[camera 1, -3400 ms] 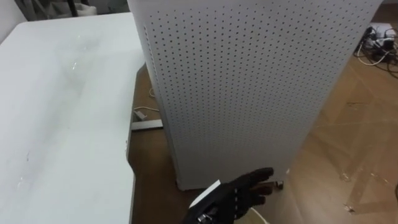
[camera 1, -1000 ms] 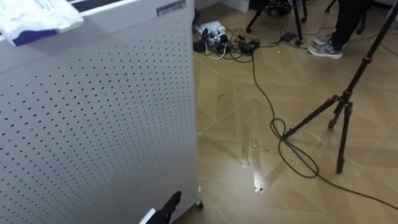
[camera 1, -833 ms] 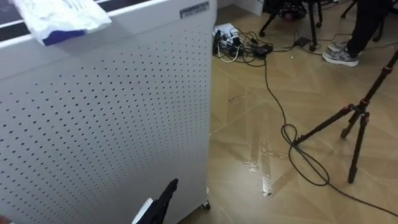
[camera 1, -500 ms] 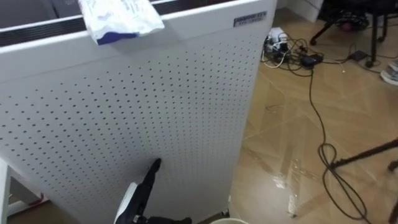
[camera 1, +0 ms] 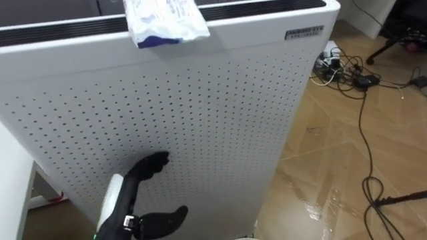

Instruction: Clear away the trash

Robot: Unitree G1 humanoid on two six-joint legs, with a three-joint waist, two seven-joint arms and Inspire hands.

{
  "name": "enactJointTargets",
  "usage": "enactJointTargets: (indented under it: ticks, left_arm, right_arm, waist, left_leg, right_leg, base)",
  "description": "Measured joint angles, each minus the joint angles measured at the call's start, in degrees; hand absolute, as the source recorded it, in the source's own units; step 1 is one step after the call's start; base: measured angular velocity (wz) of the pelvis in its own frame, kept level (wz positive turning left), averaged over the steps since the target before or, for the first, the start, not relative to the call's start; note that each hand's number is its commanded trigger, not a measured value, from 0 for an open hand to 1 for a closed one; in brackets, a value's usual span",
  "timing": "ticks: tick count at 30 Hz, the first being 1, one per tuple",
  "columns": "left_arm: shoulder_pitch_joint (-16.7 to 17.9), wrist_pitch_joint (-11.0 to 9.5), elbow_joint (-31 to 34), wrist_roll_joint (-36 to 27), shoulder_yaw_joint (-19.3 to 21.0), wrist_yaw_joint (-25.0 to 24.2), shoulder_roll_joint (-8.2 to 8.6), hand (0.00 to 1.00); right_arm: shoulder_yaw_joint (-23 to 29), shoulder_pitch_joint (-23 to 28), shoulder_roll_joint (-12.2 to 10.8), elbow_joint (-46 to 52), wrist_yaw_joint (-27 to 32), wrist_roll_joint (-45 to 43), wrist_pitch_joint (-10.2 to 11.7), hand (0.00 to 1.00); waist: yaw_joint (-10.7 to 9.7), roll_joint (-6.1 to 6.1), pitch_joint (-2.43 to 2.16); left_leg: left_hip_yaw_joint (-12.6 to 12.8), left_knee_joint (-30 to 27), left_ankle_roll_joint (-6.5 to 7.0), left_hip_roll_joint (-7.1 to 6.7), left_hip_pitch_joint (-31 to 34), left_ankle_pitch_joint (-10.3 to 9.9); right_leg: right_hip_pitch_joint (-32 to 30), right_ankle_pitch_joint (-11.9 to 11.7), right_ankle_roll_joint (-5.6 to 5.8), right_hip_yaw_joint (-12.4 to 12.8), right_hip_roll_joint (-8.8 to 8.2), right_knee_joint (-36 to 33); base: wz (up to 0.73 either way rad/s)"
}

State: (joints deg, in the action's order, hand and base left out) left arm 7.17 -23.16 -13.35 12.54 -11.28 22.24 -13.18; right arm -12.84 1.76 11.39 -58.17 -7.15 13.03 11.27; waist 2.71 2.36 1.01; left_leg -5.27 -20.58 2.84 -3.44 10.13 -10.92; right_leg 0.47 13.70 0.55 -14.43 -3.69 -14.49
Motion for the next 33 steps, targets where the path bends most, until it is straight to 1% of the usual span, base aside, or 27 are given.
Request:
enactJointTargets:
  ticks: [2,3,5,7,9,11,16,18,20,22,23,25,26,29,31,33]
  left_arm:
    - [-0.1,-0.5,0.8,2.4,0.4,2.1,-0.12,0.00]
    - [0.0,-0.5,2.4,3.7,1.1,2.7,-0.14,0.00]
    - [0.1,-0.6,5.3,5.6,2.5,4.0,-0.17,0.00]
    - [0.2,-0.8,8.4,7.9,4.2,5.4,-0.15,0.00]
    - [0.2,-2.2,11.7,8.4,5.1,7.7,-0.07,0.00]
    - [0.2,-3.0,13.5,8.4,5.9,9.1,0.05,0.00]
    - [0.2,-3.2,18.5,8.5,7.4,11.6,0.35,0.00]
    - [0.2,-3.2,21.2,10.1,8.7,12.4,0.93,0.00]
    - [0.2,-3.2,24.4,11.4,9.9,13.5,0.89,0.00]
    - [0.1,-3.3,27.7,12.5,10.9,15.3,0.91,0.00]
    - [0.1,-3.5,29.3,13.6,11.5,16.3,0.89,0.00]
    - [0.0,-3.8,30.4,15.1,12.1,17.3,0.89,0.00]
    - [0.1,-3.8,30.3,15.1,12.2,17.5,0.89,0.00]
    - [-0.1,-3.8,30.3,15.1,12.2,17.6,0.86,0.00]
    - [-0.1,-3.8,30.3,15.2,12.1,17.6,0.87,0.00]
    - [-0.3,-3.8,30.3,15.2,11.6,17.6,0.87,0.00]
  right_arm:
    - [0.0,0.7,-0.1,0.0,0.3,0.0,0.0,1.00]
    - [0.0,1.2,-0.1,-0.1,0.4,-0.1,0.0,1.00]
    - [0.1,1.3,-0.1,-0.7,0.6,-0.5,0.0,1.00]
    - [0.2,1.3,-0.1,-1.1,0.7,-1.6,0.0,1.00]
    - [0.2,1.6,-0.1,-2.2,0.9,-2.2,-0.1,1.00]
    - [-0.1,1.8,-0.1,-2.3,1.1,-2.1,-0.1,1.00]
    - [-0.4,2.2,-0.4,-2.3,0.8,-2.1,-0.1,1.00]
    - [-0.4,2.2,-0.6,-3.0,0.5,-2.2,-0.1,1.00]
    - [-0.4,2.4,-0.6,-3.1,0.2,-2.1,-0.1,1.00]
    - [-0.4,2.8,-0.6,-3.1,0.2,-2.1,-0.2,1.00]
    - [-0.4,2.9,-0.6,-3.1,0.2,-2.1,-0.2,1.00]
    - [-0.4,3.0,-0.6,-3.1,0.1,-2.1,-0.2,1.00]
    - [-0.4,3.1,-0.6,-3.0,0.1,-2.1,-0.2,1.00]
    - [-0.4,3.1,-0.6,-2.5,0.1,-2.1,-0.2,1.00]
    - [-0.4,3.1,-0.6,-2.5,0.1,-2.0,-0.2,1.00]
    - [-0.4,3.1,-0.6,-2.5,0.2,-2.0,-0.2,1.00]
  waist:
    - [0.5,0.08,0.04]
    - [0.9,0.24,0.08]
    - [1.0,0.30,0.05]
    - [1.6,0.33,0.03]
    - [2.3,0.37,-0.05]
    - [2.7,0.37,-0.06]
    - [2.6,0.44,-0.19]
    - [2.5,0.37,-0.26]
    - [2.4,0.33,-0.27]
    - [2.3,0.33,-0.44]
    - [2.4,0.41,-0.65]
    - [2.3,0.54,-0.69]
    - [2.4,0.56,-0.76]
    - [2.4,0.56,-0.75]
    - [2.3,0.46,-0.69]
    - [2.2,0.22,-0.54]
  left_leg:
    - [-0.3,-0.2,-0.03,-0.03,-0.1,0.0]
    - [-0.5,-0.2,-0.14,-0.07,-0.1,0.1]
    - [-1.3,-0.2,-0.29,-0.27,0.2,0.2]
    - [-1.4,-0.2,-0.43,-0.28,0.2,0.3]
    - [-1.7,-0.2,-0.49,-0.35,-0.2,0.3]
    - [-1.9,-0.1,-0.49,-0.40,-0.6,0.3]
    - [-2.8,-0.1,-0.53,-0.49,-1.0,0.3]
    - [-2.9,-0.1,-0.55,-0.50,-1.5,0.3]
    - [-3.1,-0.1,-0.58,-0.55,-1.6,0.3]
    - [-3.5,0.0,-0.65,-1.08,-1.7,0.4]
    - [-3.6,0.4,-0.71,-1.20,-1.7,0.4]
    - [-3.7,0.8,-0.77,-1.27,-2.5,0.5]
    - [-3.7,1.0,-0.77,-1.31,-2.9,0.5]
    - [-3.8,0.9,-0.79,-1.31,-3.5,0.5]
    - [-3.9,1.0,-0.79,-1.23,-3.6,0.5]
    - [-3.9,1.2,-0.80,-1.17,-3.6,0.5]
  right_leg:
    - [0.3,-0.1,0.00,0.1,0.14,0.0]
    - [0.3,-0.1,-0.04,0.0,0.20,0.0]
    - [0.3,-0.1,-0.04,-0.1,0.27,0.0]
    - [0.3,-0.1,-0.09,0.0,0.36,0.1]
    - [0.7,-0.1,-0.15,0.0,0.49,0.9]
    - [1.2,-0.1,-0.16,-0.1,0.50,1.0]
    - [2.7,-0.3,-0.32,-1.6,0.63,1.9]
    - [2.9,-0.3,-0.32,-1.6,0.65,1.9]
    - [3.4,-0.3,-0.32,-2.0,0.65,2.1]
    - [3.6,-0.3,-0.31,-2.4,0.58,2.2]
    - [3.7,-0.3,-0.31,-2.4,0.59,2.5]
    - [4.4,-0.3,-0.27,-2.2,0.61,2.9]
    - [4.9,-0.3,-0.26,-2.0,0.60,3.0]
    - [5.5,-0.3,-0.28,-2.0,0.68,3.8]
    - [5.6,-0.3,-0.30,-2.0,0.69,3.7]
    - [5.5,-0.3,-0.32,-2.0,0.67,3.7]
  base:
    - [0.03]
    - [0.08]
    - [0.13]
    - [0.07]
    - [0.07]
    - [0.08]
    - [0.12]
    - [0.02]
    - [0.07]
    - [0.09]
    - [0.03]
    - [0.00]
    - [0.00]
    - [0.00]
    - [0.00]
    - [0.00]
